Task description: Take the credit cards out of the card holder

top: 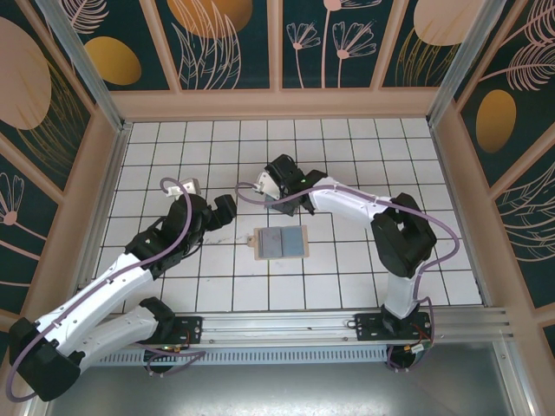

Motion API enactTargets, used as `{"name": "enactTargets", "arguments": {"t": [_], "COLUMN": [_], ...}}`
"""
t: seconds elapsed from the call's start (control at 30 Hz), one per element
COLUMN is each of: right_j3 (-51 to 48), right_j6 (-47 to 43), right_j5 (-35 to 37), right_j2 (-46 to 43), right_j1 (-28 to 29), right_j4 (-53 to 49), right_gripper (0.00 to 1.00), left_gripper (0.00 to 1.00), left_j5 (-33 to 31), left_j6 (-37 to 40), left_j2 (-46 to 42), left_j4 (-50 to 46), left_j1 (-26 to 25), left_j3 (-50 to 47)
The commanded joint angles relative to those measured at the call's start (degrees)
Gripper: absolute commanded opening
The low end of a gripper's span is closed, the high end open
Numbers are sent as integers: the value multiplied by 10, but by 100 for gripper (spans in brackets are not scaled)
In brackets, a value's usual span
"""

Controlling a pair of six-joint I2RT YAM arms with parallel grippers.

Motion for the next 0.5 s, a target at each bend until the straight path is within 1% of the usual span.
{"name": "enactTargets", "arguments": {"t": [0.0,0.07,0.2,0.33,0.47], "right_j3": [13,16,33,47,41], "right_j6": [-1,4,24,45,79], "right_j5": [26,50,89,81,63], "right_j2": [14,22,38,36,16], "right_j1": [2,-1,-14,-16,-17], "right_j4": [7,16,24,21,19], "right_gripper": [19,23,23,25,29], "left_gripper": [99,98,99,99,98], "left_j5": [-11,-10,-9,-9,-3], "left_j6": [-5,-5,-6,-5,-3], "left_j2": [-7,-8,-10,-13,-11], "left_j4": [-9,-9,-9,-10,-4], "left_j1": [4,4,4,4,3], "left_j3": [-6,-6,-7,-10,-12]}}
